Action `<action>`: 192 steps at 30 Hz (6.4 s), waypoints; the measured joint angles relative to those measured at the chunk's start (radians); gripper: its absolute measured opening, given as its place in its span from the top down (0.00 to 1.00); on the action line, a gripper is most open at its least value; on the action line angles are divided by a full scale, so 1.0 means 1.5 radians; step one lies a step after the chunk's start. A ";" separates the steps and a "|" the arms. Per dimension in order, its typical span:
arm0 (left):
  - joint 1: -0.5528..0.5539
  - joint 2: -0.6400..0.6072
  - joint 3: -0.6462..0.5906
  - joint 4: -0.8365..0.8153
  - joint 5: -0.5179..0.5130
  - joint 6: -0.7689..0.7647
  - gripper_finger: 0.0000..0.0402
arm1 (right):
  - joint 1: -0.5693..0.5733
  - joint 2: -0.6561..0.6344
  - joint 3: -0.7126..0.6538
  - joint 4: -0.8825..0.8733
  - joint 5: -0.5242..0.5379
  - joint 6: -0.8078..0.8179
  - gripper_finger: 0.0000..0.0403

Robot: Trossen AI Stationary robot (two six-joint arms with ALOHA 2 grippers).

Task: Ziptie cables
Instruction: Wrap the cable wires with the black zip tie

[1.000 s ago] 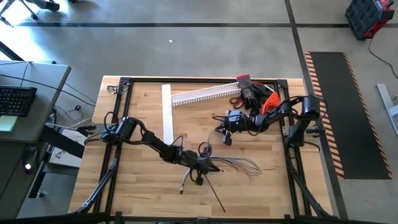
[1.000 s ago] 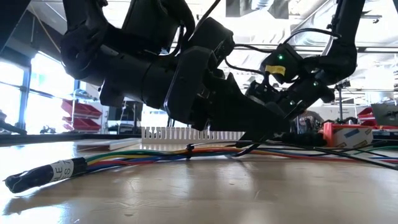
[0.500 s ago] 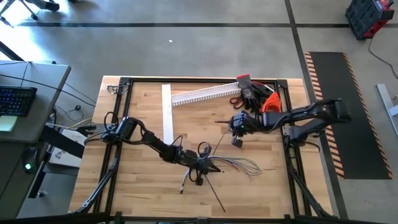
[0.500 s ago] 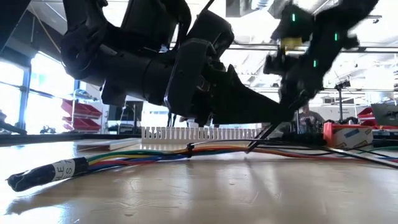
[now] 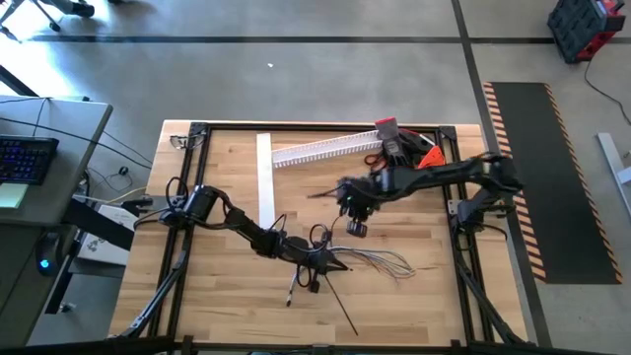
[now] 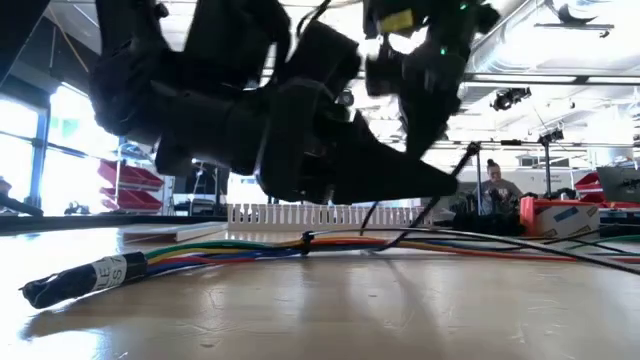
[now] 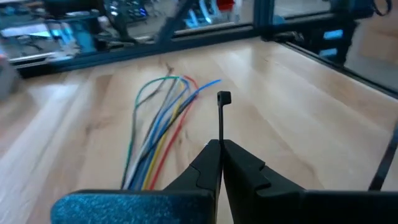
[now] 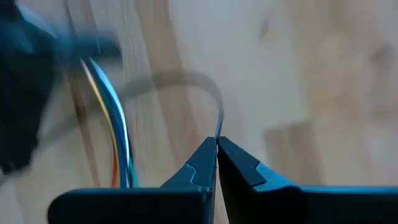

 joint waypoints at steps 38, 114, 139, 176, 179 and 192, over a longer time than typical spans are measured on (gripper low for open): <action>-0.004 0.046 -0.098 0.207 -0.045 -0.023 1.00 | 0.310 0.122 0.246 -0.259 0.194 0.249 0.96; 0.019 -0.110 -0.097 -0.074 -0.026 -0.011 0.77 | 0.351 0.121 0.047 0.034 0.280 0.324 1.00; 0.023 -0.007 0.024 -0.085 -0.022 0.077 0.86 | 0.341 0.109 0.075 0.013 0.266 0.313 1.00; 0.007 -0.007 0.045 -0.093 -0.064 0.036 1.00 | 0.427 0.037 -0.010 0.123 0.479 0.299 0.98; 0.007 -0.007 0.045 -0.098 -0.064 0.036 1.00 | 0.427 0.037 -0.010 0.127 0.490 0.305 0.97; 0.006 -0.007 0.045 -0.094 -0.064 0.029 1.00 | 0.428 0.028 -0.033 0.151 0.505 0.311 1.00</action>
